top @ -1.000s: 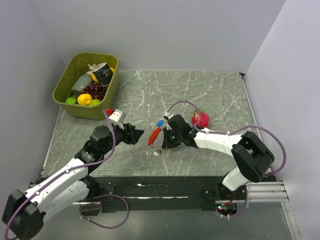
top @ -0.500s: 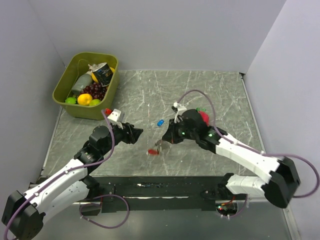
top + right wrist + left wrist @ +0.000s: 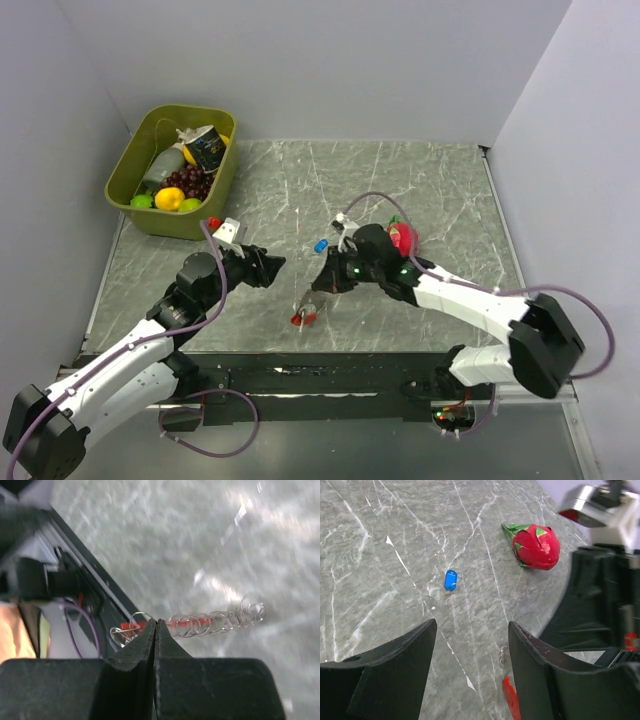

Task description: Put the keys on the keyring

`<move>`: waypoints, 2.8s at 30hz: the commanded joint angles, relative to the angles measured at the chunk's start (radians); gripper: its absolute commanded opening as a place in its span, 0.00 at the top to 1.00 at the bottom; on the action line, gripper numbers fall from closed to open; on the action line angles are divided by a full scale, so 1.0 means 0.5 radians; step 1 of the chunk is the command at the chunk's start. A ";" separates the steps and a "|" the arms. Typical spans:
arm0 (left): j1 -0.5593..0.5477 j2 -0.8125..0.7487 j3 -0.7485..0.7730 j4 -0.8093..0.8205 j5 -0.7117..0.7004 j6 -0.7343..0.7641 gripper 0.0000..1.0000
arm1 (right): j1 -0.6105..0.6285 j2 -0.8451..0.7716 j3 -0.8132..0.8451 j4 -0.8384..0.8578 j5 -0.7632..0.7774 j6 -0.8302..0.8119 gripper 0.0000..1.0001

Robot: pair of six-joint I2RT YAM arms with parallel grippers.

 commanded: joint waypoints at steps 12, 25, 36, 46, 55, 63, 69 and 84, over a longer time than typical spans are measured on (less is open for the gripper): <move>-0.006 -0.021 0.056 -0.006 -0.015 -0.007 0.33 | -0.011 0.779 0.327 0.177 0.032 -0.042 1.00; -0.009 0.559 0.053 0.000 0.239 -0.102 0.46 | -0.173 0.277 0.134 -0.218 0.456 -0.223 0.14; -0.009 1.111 0.139 0.230 0.620 -0.212 0.53 | -0.259 0.129 -0.286 -0.240 0.230 -0.146 0.14; 0.006 1.240 0.164 0.273 0.700 -0.280 0.47 | -0.164 -0.015 -0.599 0.002 -0.102 0.133 0.14; 0.037 1.246 0.274 0.130 0.792 -0.243 0.47 | -0.057 -0.009 -0.538 0.049 -0.066 0.219 0.13; -0.074 1.317 0.565 -0.309 0.519 -0.084 0.49 | -0.121 -0.159 -0.449 -0.099 0.146 0.185 0.09; -0.218 1.507 0.780 -0.613 0.234 -0.068 0.53 | -0.265 -0.435 -0.495 -0.175 0.247 0.161 0.07; -0.377 1.676 0.961 -0.825 0.080 -0.132 0.65 | -0.446 -0.491 -0.522 -0.234 0.232 0.038 0.06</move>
